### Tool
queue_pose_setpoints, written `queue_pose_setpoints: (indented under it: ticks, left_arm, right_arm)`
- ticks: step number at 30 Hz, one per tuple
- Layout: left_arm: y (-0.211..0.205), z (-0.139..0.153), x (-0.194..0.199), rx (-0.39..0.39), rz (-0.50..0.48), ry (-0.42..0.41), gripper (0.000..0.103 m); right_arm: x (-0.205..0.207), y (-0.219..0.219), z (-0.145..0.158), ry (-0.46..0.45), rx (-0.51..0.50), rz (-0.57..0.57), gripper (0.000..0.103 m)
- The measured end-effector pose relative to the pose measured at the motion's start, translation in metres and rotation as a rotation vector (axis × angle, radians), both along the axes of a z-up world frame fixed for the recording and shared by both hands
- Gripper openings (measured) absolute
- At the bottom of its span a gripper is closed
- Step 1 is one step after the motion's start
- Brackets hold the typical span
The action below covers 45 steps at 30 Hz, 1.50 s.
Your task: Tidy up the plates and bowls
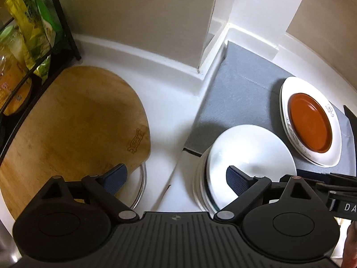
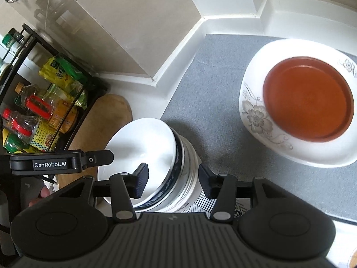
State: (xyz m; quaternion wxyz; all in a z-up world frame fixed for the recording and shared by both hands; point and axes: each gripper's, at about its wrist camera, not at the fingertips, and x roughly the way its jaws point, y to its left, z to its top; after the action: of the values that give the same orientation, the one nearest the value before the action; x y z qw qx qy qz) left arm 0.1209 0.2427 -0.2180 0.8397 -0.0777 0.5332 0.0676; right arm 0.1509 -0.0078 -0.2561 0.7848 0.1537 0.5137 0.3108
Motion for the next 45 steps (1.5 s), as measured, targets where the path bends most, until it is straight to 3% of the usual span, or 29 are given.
queue_pose_setpoints:
  ticks: [12,16,23,27,30,33,35,40,45]
  left_arm:
    - [-0.013,0.005,-0.004,-0.006,-0.1,-0.022,0.096]
    - [-0.012,-0.002,-0.002,-0.087,-0.138,-0.019,0.096]
    - [-0.013,-0.025,0.004,-0.14,-0.162,0.029,0.096]
    - [0.002,-0.052,0.013,-0.297,-0.112,0.119,0.096]
    - [0.018,-0.076,0.018,-0.433,-0.048,0.199,0.088]
    - [0.03,-0.084,0.021,-0.512,-0.03,0.223,0.081]
    - [0.035,-0.084,0.028,-0.572,-0.068,0.238,0.061]
    - [0.037,-0.088,0.037,-0.591,-0.112,0.266,0.061]
    - [0.032,-0.079,0.037,-0.549,-0.142,0.254,0.056]
  right_arm:
    - [-0.003,0.001,-0.003,0.009,-0.017,-0.003,0.057]
    - [-0.003,0.003,-0.005,0.014,-0.033,-0.009,0.068]
    - [0.0,0.004,-0.019,0.077,-0.001,-0.026,0.07]
    - [0.007,0.004,-0.033,0.122,0.036,-0.047,0.07]
    - [0.012,0.003,-0.046,0.164,0.075,-0.066,0.07]
    - [0.017,-0.003,-0.062,0.223,0.124,-0.082,0.071]
    - [0.018,-0.009,-0.074,0.277,0.168,-0.101,0.071]
    - [0.014,-0.011,-0.083,0.302,0.217,-0.125,0.071]
    - [0.01,-0.01,-0.061,0.209,0.14,-0.098,0.053]
